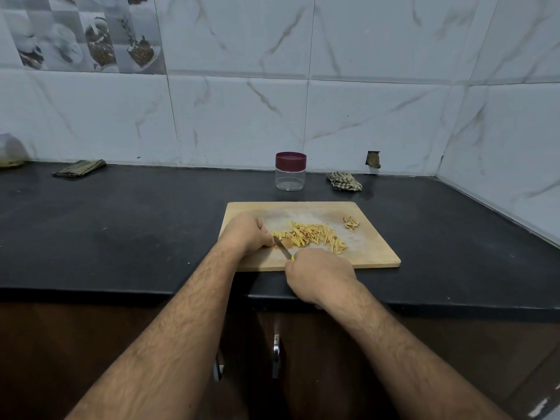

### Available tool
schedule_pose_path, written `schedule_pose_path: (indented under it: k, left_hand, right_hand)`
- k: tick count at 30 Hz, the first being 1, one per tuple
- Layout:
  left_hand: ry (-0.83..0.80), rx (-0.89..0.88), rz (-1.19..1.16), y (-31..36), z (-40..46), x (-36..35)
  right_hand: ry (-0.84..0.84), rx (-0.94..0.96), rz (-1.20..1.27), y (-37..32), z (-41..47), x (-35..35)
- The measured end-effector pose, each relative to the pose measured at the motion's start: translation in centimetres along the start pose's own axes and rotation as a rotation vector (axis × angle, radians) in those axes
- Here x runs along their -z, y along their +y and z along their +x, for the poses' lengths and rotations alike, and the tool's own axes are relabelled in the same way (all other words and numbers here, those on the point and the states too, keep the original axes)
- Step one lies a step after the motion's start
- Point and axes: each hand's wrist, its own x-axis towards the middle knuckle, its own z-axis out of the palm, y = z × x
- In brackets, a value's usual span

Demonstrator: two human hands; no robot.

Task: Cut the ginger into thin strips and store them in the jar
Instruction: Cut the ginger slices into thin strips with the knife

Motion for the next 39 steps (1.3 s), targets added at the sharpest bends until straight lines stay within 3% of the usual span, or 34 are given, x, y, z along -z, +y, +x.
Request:
schedule_pose_path:
  k: [13, 21, 25, 32, 39]
  left_hand:
    - [0.021, -0.033, 0.023, -0.2, -0.1, -0.1]
    - [0.037, -0.148, -0.009, -1.3, -1.2, 0.4]
    - [0.163, -0.158, -0.104, -2.4, -1.5, 0.2]
    - [0.445, -0.150, -0.235, -3.1, -2.0, -0.6]
    - [0.478, -0.133, -0.230, -3.4, -1.9, -0.8]
  right_hand:
    - [-0.025, -0.018, -0.062, 1.0, -0.7, -0.3]
    - [-0.134, -0.076, 0.251, 2.6, -0.4, 0.1]
    - [-0.131, -0.073, 0.295, 3.2, -0.5, 0.3]
    - [0.007, 0.035, 0.145, 0.8, -0.3, 0.4]
    - [0.049, -0.039, 0.065, 1.1, 0.9, 0.5]
